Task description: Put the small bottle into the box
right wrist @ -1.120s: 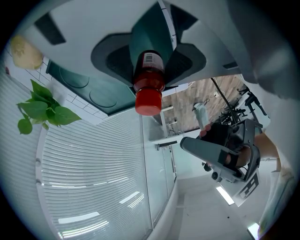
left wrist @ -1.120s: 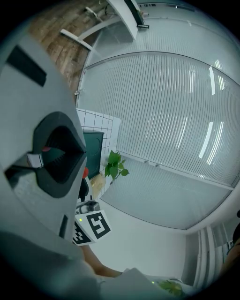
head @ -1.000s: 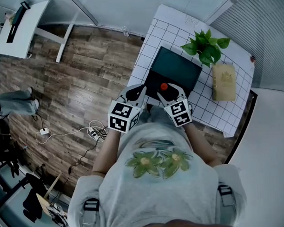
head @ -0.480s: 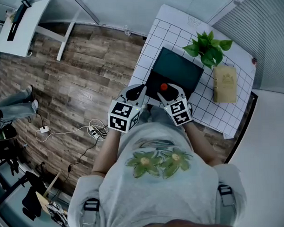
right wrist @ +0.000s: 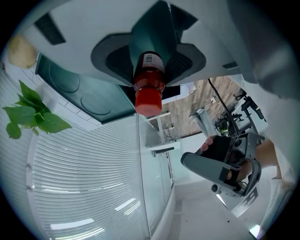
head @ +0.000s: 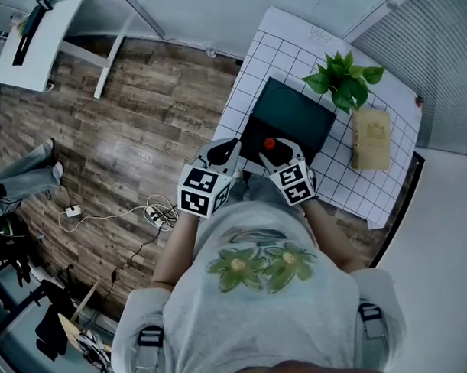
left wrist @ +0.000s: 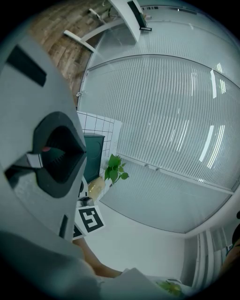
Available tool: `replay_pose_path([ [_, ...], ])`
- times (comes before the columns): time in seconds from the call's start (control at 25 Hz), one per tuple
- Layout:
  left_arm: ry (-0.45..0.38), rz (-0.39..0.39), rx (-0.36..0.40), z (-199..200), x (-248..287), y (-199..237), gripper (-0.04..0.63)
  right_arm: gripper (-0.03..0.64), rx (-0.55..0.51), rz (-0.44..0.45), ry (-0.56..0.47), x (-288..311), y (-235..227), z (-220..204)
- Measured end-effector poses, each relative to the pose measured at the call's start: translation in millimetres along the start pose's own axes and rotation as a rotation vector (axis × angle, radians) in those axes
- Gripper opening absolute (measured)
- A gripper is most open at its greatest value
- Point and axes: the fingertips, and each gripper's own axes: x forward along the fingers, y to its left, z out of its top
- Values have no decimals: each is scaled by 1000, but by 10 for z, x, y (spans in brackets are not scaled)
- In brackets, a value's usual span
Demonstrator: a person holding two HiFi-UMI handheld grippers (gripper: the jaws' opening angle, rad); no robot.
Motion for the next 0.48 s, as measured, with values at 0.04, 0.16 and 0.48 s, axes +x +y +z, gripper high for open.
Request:
replay_pose_path([
  [0.04, 1, 2, -1, -3, -2, 6, 6, 209, -1, 1, 2, 5, 3, -5],
  [0.16, 3, 5, -4, -15, -11, 19, 6, 209, -4, 6, 8, 26, 16, -17],
  [0.48, 2, 10, -8, -19, -34, 34, 6, 209, -11, 7, 22, 75, 14, -60],
])
